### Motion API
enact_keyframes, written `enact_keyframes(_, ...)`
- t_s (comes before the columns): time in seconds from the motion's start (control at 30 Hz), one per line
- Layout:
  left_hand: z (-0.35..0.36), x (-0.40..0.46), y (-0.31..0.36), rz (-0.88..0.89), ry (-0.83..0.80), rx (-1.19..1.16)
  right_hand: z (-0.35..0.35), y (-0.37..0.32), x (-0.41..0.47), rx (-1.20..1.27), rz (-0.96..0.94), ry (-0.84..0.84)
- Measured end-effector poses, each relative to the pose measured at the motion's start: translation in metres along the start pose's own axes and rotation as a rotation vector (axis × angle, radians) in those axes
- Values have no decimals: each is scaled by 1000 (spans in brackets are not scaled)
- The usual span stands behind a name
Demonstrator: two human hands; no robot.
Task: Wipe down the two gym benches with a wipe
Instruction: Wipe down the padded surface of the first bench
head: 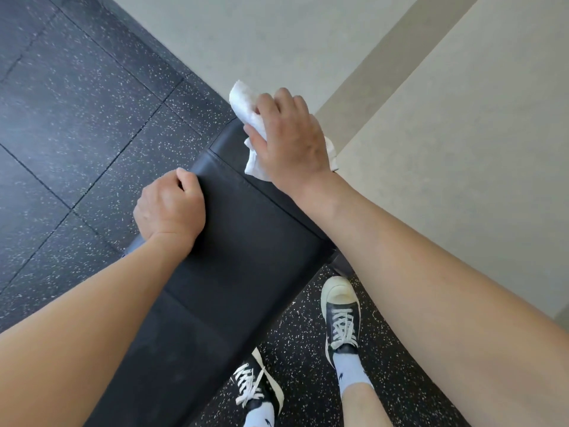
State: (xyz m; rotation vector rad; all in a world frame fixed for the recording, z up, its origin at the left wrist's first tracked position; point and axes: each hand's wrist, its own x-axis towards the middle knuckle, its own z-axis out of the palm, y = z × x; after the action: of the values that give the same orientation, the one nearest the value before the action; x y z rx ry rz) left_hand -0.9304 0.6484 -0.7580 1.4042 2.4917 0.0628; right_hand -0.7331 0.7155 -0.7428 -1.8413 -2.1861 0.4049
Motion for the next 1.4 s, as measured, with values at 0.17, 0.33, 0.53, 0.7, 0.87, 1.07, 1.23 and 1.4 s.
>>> enact_keyframes(0.17,-2,-1,0,36,-57,-29,-11,-7,-66,-17,-65,31)
enact_keyframes(0.33,-7,3,-9,120,-151,-118,-12,-28,-117,-22,-24,27)
enact_keyframes(0.53,-27,-11,-64,332,-279,-225,-12,-58,-119,-142,-53,-11)
enact_keyframes(0.7,-37,-47,-165,233,-205,-118,-9,-70,-73,-92,0,-49)
enact_keyframes(0.87,-34,-66,-201,195,-107,-41,34,-136,-24,-191,-93,-93)
enact_keyframes(1.07,-36,-68,-198,175,-114,-23,86,-233,-51,-297,-420,-312)
enact_keyframes(1.23,-36,-66,-198,192,-102,-16,70,-193,-26,-261,-464,-301)
enact_keyframes(1.4,-36,-68,-197,176,-106,-18,36,-119,15,-327,-201,-136)
